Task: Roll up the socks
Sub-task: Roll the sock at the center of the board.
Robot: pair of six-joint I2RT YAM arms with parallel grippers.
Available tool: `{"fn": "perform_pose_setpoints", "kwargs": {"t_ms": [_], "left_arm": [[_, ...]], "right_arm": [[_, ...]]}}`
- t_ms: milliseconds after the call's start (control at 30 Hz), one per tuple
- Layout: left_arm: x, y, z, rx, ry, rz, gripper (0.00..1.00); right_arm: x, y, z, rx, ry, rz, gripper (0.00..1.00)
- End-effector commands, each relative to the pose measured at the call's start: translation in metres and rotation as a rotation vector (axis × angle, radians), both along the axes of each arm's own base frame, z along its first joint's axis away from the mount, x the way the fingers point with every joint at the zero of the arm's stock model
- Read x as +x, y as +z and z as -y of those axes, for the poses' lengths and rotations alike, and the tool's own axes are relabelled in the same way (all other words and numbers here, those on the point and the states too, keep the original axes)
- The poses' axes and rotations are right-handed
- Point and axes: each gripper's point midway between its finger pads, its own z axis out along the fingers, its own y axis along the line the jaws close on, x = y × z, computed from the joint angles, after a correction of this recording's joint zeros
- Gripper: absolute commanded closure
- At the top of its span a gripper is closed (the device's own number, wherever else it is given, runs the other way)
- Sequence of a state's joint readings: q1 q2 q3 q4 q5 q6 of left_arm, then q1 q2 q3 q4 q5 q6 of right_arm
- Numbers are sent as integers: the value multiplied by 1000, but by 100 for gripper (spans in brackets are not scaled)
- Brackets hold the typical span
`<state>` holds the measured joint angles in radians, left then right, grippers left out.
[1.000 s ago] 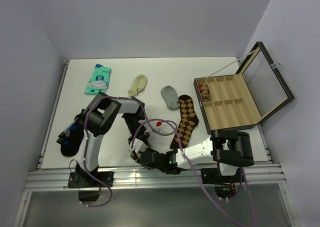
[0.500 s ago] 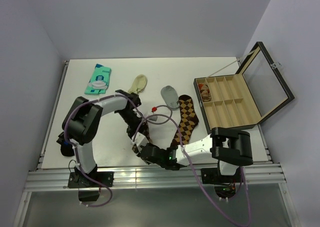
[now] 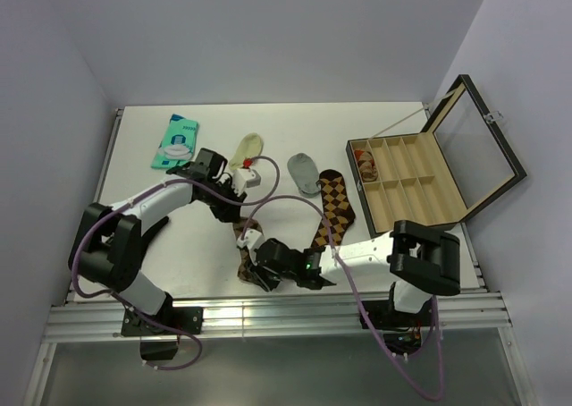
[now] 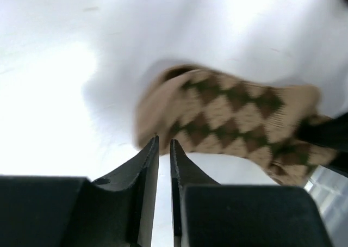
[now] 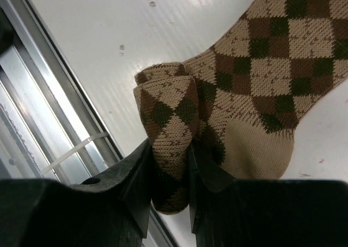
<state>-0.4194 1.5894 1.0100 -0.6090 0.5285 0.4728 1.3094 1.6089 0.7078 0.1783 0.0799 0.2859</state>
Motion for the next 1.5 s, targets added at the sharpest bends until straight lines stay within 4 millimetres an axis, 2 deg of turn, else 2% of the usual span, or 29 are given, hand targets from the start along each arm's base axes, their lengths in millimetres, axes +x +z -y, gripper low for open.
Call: {"fn": "perform_pose_setpoints", "kwargs": {"t_ms": [0,33,67,200,400,533,567,667,733,767,833,933,1100,1167,1200,1267,1300,1333,1367,1400,1433,1467], "left_arm": [[35,10,-15,23,161,127,82],[33,10,-16,24,143,135,82],[26,4,-17,23,128,118,81],[16,-2,-12,-8,80,98,78],[9,0,1,-80,25,71,76],[14,-5,1,-78,56,65,77],[23,-4,2,-80,78,100,78],[48,10,-8,-82,200,180,78],[63,31,-13,-127,262,216,75],[73,39,-23,-140,309,230,74],[85,62,-28,-191,344,262,73],[99,90,-49,-230,393,323,68],[79,115,-46,-243,234,401,66],[66,105,-45,-181,143,438,66],[57,104,-44,-161,90,454,65],[36,87,-39,-105,-29,470,63],[28,87,-39,-84,-87,511,62],[14,73,-38,-71,-119,490,61],[2,68,-31,-71,-170,497,60],[-5,72,-30,-74,-203,542,56],[-22,59,-25,-78,-253,527,55],[-31,64,-22,-92,-287,562,51]], "right_arm": [[-3,7,2,-22,25,-105,73],[0,12,-2,-15,23,-112,73],[0,11,0,-28,24,-131,73],[1,9,-3,-41,41,-172,73],[2,10,-2,-31,59,-298,73],[4,11,0,-29,70,-389,73],[4,11,1,-29,68,-413,73],[8,11,2,-31,61,-482,73],[13,10,3,-28,48,-507,73],[13,6,5,-37,41,-531,73],[16,5,5,-36,25,-561,73],[19,3,6,-31,14,-610,73],[25,5,1,-8,25,-712,74],[26,-1,4,-26,10,-767,74],[32,3,2,-8,7,-793,74],[35,-1,4,-22,-16,-836,74],[41,3,2,-10,-21,-846,74],[42,4,2,-6,-21,-861,74],[41,2,3,-17,-24,-884,74],[46,4,2,-8,-29,-886,74],[46,4,3,-10,-33,-904,74],[48,3,3,-6,-36,-917,74]]}}
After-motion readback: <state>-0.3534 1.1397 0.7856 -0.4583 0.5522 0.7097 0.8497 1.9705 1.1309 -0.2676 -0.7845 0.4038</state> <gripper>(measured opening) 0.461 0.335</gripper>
